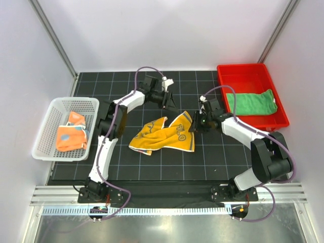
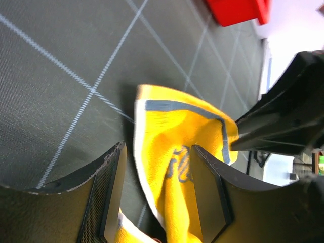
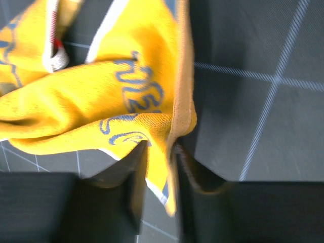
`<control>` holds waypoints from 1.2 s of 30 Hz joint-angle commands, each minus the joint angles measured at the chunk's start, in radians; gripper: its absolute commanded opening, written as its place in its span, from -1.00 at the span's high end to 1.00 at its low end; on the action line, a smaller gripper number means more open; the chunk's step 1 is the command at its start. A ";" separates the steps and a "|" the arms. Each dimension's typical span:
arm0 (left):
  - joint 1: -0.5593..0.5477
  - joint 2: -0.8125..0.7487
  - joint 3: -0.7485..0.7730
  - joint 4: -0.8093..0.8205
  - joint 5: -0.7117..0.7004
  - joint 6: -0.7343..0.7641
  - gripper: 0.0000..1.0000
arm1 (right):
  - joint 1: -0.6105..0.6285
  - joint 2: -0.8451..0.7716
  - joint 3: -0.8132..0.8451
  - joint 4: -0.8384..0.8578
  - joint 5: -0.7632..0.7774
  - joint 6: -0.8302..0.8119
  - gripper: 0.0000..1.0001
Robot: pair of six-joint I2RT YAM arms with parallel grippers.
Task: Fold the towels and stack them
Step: Flatten out the crumpled towel
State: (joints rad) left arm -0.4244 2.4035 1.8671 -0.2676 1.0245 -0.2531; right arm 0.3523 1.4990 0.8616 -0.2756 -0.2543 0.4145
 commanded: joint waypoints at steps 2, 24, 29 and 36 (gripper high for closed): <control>-0.030 -0.012 0.023 0.027 -0.063 0.032 -0.14 | 0.002 -0.063 0.024 -0.097 0.067 0.044 0.08; -0.134 0.048 0.084 0.004 -0.144 0.083 -0.07 | 0.048 -0.303 -0.374 0.067 0.052 0.239 0.03; -0.140 0.063 0.099 0.011 -0.124 0.069 0.06 | 0.065 -0.267 -0.407 0.144 0.064 0.264 0.07; -0.142 0.074 0.112 0.043 -0.072 0.025 0.85 | 0.085 -0.224 -0.446 0.242 0.069 0.285 0.20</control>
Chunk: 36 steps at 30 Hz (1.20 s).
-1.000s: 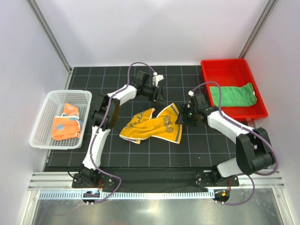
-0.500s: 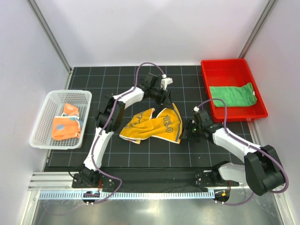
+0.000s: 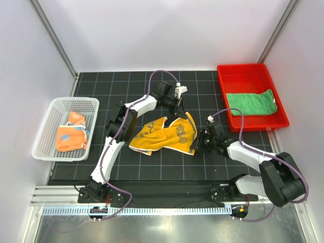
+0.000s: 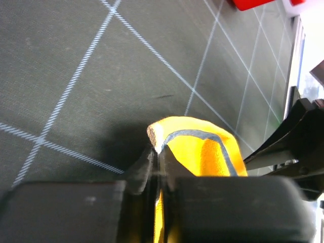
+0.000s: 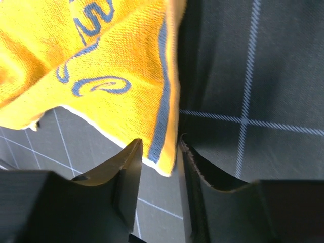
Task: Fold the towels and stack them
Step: Flatten out the crumpled towel
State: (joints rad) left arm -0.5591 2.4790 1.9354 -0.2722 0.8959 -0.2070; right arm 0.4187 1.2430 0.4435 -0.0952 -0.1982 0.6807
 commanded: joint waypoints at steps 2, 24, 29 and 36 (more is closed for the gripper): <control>-0.007 -0.009 0.042 0.063 0.075 -0.052 1.00 | 0.023 0.030 -0.028 0.069 0.017 0.026 0.28; 0.174 -0.788 0.087 -0.267 -0.439 -0.081 1.00 | 0.022 0.052 1.294 -0.626 0.355 -0.634 0.98; 0.157 -1.014 -0.054 -0.279 -0.413 -0.083 1.00 | 0.022 -0.107 1.185 -0.657 0.212 -0.794 0.98; 0.038 -1.207 -0.208 -0.271 -0.367 -0.107 1.00 | 0.025 -0.375 1.040 -0.551 -0.009 -0.840 0.98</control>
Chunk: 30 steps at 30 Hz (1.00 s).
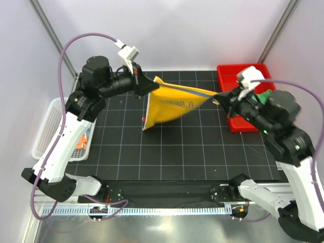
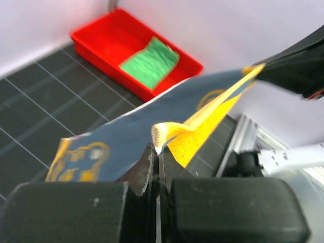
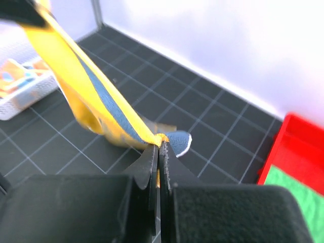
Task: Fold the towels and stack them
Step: Flatten out the crumpled towel
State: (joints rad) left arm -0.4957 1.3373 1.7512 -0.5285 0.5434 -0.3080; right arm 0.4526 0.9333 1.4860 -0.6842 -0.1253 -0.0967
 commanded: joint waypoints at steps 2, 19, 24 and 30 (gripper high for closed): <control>-0.059 -0.099 -0.038 -0.018 -0.028 -0.016 1.00 | -0.011 -0.090 0.002 0.049 -0.092 -0.055 0.98; 0.048 0.222 0.044 -0.019 -0.373 -0.078 1.00 | -0.073 0.266 -0.083 0.330 0.139 -0.268 0.98; 0.167 0.426 0.099 0.232 -0.235 -0.085 1.00 | -0.225 0.620 0.069 0.414 -0.023 -0.229 0.98; 0.233 0.745 0.312 0.423 -0.025 -0.065 1.00 | -0.255 0.893 0.313 0.436 -0.057 -0.261 0.98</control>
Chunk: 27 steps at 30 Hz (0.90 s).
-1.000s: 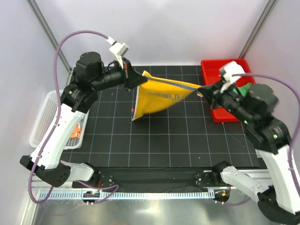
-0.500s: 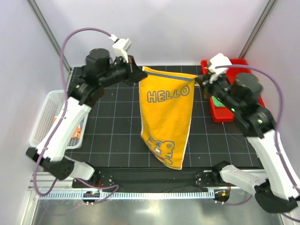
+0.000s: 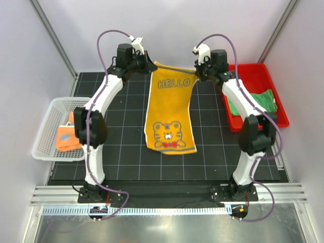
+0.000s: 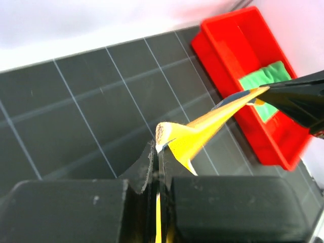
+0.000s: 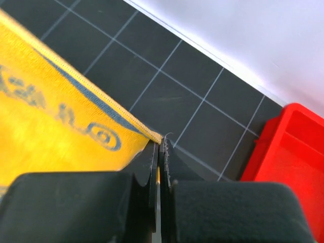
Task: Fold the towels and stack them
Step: Flatten out the crumpled towel, then fold the towel
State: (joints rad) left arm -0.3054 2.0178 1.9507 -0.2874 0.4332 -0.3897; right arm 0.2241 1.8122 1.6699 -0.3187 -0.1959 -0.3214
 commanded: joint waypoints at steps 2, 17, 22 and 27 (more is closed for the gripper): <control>0.054 0.175 0.213 0.212 0.126 0.006 1.00 | -0.034 0.097 0.194 0.079 0.013 -0.038 0.98; 0.121 0.233 -0.007 0.384 0.248 0.020 1.00 | -0.016 0.185 0.131 -0.017 0.010 -0.050 0.98; 0.121 0.139 -0.204 0.396 0.263 0.009 1.00 | 0.029 0.145 0.056 -0.169 0.007 -0.051 0.98; 0.120 -0.010 -0.499 0.548 0.178 -0.031 1.00 | 0.050 0.012 -0.141 -0.120 0.024 -0.015 0.98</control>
State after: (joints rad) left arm -0.2073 2.1517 1.5398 0.1005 0.6781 -0.4076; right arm 0.2790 1.9900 1.6131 -0.4473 -0.2119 -0.3557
